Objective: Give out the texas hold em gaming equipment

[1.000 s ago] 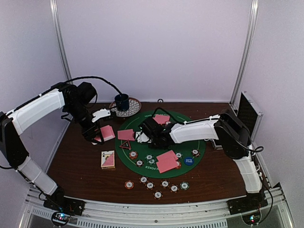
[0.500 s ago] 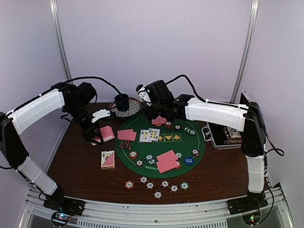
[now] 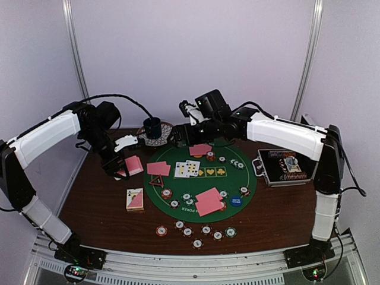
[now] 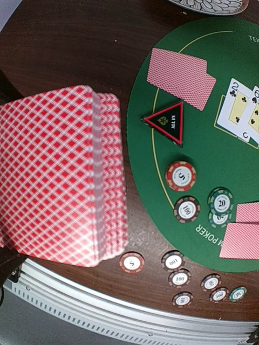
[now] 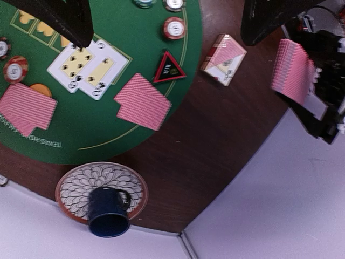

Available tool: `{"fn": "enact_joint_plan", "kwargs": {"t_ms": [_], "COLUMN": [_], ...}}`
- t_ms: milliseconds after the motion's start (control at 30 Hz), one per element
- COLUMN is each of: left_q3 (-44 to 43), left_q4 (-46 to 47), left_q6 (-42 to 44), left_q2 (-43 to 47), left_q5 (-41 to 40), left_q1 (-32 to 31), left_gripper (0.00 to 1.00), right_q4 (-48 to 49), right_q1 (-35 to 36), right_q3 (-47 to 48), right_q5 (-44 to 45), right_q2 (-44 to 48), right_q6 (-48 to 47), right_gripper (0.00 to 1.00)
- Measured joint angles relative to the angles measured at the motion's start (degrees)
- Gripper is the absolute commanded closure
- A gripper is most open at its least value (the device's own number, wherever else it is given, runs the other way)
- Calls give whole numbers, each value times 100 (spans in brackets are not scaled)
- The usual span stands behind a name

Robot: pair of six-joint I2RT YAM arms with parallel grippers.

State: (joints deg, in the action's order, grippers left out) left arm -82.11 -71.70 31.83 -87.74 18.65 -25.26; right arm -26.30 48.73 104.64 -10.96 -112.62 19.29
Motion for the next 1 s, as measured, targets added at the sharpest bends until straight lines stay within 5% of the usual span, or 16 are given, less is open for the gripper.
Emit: {"fn": "enact_joint_plan", "kwargs": {"t_ms": [333, 1000], "left_q3": [-61, -96], "left_q4": [4, 11], "left_q6": [-4, -24], "left_q2": [0, -2], "left_q5": [33, 83], "left_q1": [0, 0], "left_gripper": [100, 100], "right_q4": [1467, 3405], "right_q1": [61, 411], "right_q3": [-960, -321], "right_q5": [-2553, -3812], "right_q2": [-175, -1469], "right_q6": [2675, 4868], "right_gripper": [2, 2]}}
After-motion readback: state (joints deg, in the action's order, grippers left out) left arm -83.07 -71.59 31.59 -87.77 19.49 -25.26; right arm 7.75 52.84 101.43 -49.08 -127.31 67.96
